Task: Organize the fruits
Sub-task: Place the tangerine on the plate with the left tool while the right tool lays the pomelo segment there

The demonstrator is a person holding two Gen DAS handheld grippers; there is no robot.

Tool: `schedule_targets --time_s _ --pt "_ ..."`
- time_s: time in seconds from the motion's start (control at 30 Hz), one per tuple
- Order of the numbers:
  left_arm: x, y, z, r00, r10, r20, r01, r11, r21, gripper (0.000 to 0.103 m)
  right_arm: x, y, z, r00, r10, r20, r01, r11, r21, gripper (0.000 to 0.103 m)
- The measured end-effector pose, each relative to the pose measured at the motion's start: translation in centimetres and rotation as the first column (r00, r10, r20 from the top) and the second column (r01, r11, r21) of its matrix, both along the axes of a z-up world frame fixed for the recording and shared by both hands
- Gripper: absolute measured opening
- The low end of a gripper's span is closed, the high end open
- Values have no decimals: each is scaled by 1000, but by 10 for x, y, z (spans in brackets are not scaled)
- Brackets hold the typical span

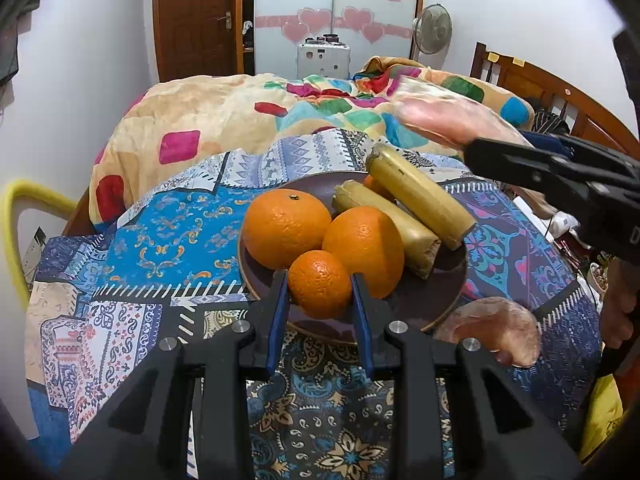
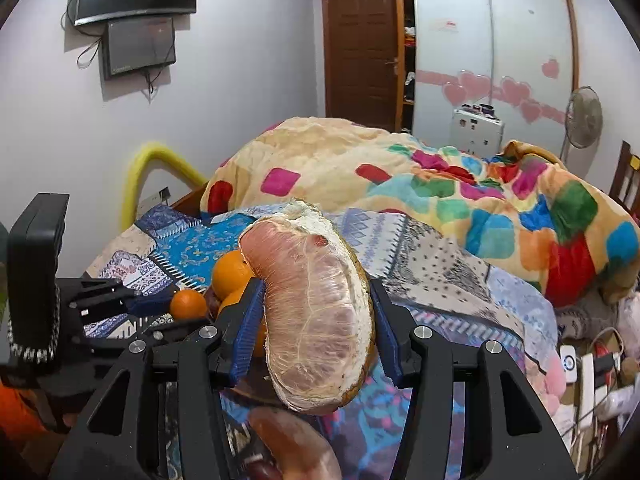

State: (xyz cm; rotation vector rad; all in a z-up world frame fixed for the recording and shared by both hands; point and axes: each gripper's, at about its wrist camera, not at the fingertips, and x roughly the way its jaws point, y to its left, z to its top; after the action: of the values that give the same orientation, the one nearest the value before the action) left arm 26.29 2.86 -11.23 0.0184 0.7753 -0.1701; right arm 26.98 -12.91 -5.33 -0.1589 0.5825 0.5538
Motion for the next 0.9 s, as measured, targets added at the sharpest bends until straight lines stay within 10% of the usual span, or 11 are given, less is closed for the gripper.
schedule_targets --time_s 0.9 --pt "5 16 -14 1000 23 -15 -23 999 -41 38 47 49 -33 992 20 -125 -36 992 -120 49"
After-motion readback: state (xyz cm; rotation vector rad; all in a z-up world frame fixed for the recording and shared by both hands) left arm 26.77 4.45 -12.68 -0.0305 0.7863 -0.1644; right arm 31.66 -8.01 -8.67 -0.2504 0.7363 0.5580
